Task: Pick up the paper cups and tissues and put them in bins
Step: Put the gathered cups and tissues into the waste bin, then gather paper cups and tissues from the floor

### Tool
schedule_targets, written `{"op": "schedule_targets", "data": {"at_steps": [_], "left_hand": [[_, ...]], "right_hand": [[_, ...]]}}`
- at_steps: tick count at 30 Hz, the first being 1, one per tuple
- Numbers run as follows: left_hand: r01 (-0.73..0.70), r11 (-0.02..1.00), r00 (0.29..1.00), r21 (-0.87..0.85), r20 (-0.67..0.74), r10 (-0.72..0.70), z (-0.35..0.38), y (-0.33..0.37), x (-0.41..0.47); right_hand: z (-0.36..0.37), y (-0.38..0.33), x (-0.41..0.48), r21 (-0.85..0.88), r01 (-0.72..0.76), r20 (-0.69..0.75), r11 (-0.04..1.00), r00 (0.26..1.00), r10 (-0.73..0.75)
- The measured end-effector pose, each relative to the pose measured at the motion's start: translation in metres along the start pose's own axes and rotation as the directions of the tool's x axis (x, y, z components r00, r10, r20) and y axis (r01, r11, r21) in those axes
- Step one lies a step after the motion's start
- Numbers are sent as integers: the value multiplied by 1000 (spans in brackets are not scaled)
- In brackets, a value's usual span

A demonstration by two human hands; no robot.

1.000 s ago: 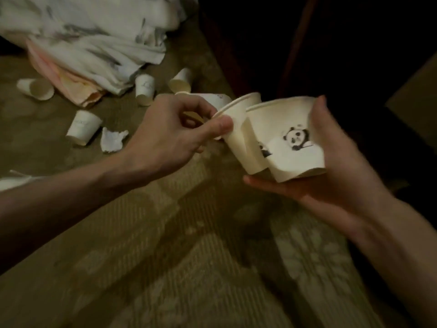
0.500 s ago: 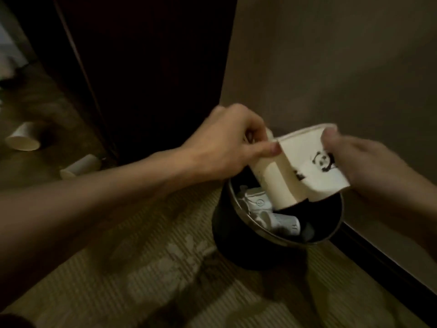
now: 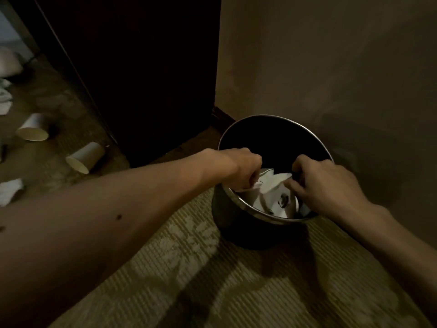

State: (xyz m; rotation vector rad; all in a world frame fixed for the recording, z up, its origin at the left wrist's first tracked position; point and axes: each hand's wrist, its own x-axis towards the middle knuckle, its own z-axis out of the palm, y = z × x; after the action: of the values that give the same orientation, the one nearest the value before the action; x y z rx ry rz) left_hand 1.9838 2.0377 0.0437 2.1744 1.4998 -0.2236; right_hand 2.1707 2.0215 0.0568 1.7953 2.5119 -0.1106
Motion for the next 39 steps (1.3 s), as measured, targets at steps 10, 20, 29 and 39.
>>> {"op": "schedule_targets", "data": {"at_steps": [10, 20, 29, 39], "left_hand": [[-61, 993, 938, -102, -345, 22, -46, -19, -80], [118, 991, 917, -66, -375, -134, -46, -113, -275], [359, 852, 760, -381, -411, -504, 64, -264, -394], [272, 398, 679, -876, -118, -725, 154, -396, -368]], "right_hand": [[-10, -44, -16, 456, 223, -239, 862, 963, -123], [-1, -219, -45, 596, 557, -377, 579, 830, -411], [36, -377, -25, 610, 535, -156, 584, 804, -574], [82, -496, 54, 583, 57, 374, 810, 867, -330]]}}
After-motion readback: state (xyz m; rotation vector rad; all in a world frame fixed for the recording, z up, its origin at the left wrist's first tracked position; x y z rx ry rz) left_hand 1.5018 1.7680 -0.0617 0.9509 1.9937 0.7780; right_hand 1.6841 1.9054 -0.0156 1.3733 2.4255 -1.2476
